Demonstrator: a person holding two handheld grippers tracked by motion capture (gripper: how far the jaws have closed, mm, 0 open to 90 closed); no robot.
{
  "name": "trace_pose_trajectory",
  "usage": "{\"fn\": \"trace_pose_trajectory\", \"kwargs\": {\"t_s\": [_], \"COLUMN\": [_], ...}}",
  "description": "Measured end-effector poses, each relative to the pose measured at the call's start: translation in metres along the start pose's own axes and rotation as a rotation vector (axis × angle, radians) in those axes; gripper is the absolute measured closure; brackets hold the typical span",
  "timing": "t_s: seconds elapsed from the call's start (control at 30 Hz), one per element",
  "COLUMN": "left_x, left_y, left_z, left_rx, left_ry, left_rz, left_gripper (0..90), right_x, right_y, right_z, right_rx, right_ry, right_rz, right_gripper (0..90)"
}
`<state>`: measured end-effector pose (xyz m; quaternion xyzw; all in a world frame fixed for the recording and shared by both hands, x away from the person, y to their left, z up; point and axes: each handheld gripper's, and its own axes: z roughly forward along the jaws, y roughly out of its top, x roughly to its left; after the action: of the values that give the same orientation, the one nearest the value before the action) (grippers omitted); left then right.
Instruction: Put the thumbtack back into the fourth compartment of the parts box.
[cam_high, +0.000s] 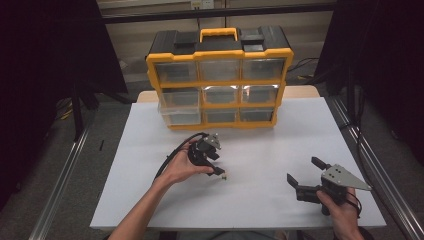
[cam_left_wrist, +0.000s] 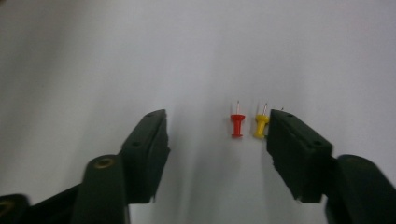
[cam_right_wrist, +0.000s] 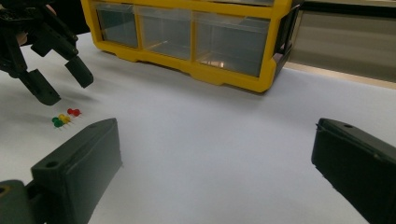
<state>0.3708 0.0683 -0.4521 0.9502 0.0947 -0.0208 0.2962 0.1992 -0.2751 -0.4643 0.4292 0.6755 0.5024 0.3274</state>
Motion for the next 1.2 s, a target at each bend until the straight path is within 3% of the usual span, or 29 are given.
{"fn": "trace_pose_trajectory", "kwargs": {"t_s": [0.03, 0.07, 0.17, 0.27, 0.37, 0.5, 0.57, 0.6, 0.93, 1.07, 1.2], "left_x": [0.002, 0.000, 0.004, 0.002, 0.001, 0.001, 0.000, 0.001, 0.002, 0.002, 0.004], "left_y": [0.002, 0.003, 0.008, 0.008, 0.008, 0.008, 0.008, 0.008, 0.008, 0.008, 0.007], "left_z": [-0.001, 0.003, 0.002, 0.005, 0.007, 0.010, 0.012, 0.012, 0.014, 0.015, 0.016], "left_rx": [0.036, 0.014, 0.058, 0.045, 0.054, 0.085, 0.073, 0.099, 0.085, 0.084, 0.068], "left_ry": [-0.045, -0.007, -0.053, -0.033, -0.061, -0.068, -0.070, -0.074, -0.076, -0.073, -0.071], "left_rz": [0.019, 0.009, 0.027, 0.019, 0.023, 0.045, 0.045, 0.055, 0.045, 0.063, 0.050], "left_gripper": [44.0, 46.7, 51.4, 55.8, 60.0, 64.5, 66.0, 67.3, 72.4, 74.4, 80.0], "right_x": [0.000, 0.000, 0.000, 0.000, 0.000, 0.000, 0.000, 0.000, 0.000, 0.000, 0.000], "right_y": [0.000, 0.000, 0.000, 0.000, 0.000, 0.000, 0.000, 0.000, 0.000, 0.000, 0.000], "right_z": [0.000, 0.000, 0.000, 0.000, 0.000, 0.000, 0.000, 0.000, 0.000, 0.000, 0.000], "right_rx": [0.000, 0.000, 0.000, 0.001, 0.000, 0.000, 0.000, 0.000, 0.001, 0.001, 0.000], "right_ry": [0.000, 0.000, 0.000, 0.001, 0.003, 0.002, 0.001, 0.001, 0.001, 0.001, 0.002], "right_rz": [-0.001, -0.001, 0.000, 0.002, 0.000, 0.001, 0.001, 0.002, -0.001, -0.001, -0.001], "right_gripper": [1.4, 1.4, 1.4, 1.4, 1.4, 1.4, 1.4, 1.4, 1.4, 1.4, 1.4]}}
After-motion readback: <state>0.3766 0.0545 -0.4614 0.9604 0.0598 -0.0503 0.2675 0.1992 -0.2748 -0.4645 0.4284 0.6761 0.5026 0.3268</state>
